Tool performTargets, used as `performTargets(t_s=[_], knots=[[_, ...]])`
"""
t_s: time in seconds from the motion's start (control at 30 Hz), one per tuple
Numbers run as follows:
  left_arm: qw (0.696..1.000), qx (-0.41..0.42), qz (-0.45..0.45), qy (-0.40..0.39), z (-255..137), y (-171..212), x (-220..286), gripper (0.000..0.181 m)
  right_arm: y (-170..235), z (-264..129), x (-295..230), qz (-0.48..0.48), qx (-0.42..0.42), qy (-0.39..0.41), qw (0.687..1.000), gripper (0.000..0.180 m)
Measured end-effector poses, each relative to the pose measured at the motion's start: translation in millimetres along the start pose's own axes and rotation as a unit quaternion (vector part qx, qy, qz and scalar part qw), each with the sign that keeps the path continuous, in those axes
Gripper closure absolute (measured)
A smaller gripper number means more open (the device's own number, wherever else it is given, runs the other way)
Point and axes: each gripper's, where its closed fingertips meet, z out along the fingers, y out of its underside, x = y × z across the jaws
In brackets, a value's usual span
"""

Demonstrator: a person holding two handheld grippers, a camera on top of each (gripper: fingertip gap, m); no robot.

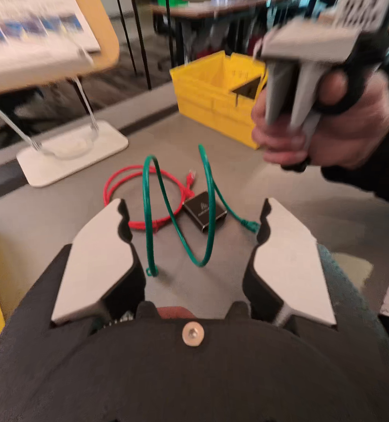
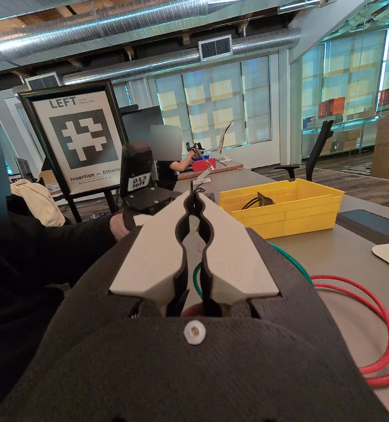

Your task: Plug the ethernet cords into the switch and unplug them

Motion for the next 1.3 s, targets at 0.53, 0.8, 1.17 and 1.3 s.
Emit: performTargets(t_s=[0.53, 0.8, 1.17, 1.3], knots=[[0.992, -0.106, 0.046, -0.059, 31.5, 49.8, -19.4, 0.172, 52.0, -32.1, 39.5, -0.018, -0.186, 0.066, 0.98, 0.18], [0.994, -0.072, -0.061, -0.063, 30.2, 42.2, -9.3, 0.171, 69.2, -10.0, 64.1, 0.017, -0.106, 0.146, 0.983, 0.18], [0.997, -0.008, -0.072, 0.006, 24.3, 25.9, -3.3, 0.16, 88.6, 9.1, 66.0, 0.048, -0.046, 0.162, 0.984, 0.18], [0.997, -0.004, -0.052, 0.049, 24.8, 23.0, 8.2, 0.159, 85.1, 11.5, 65.7, 0.048, -0.029, 0.167, 0.984, 0.18]])
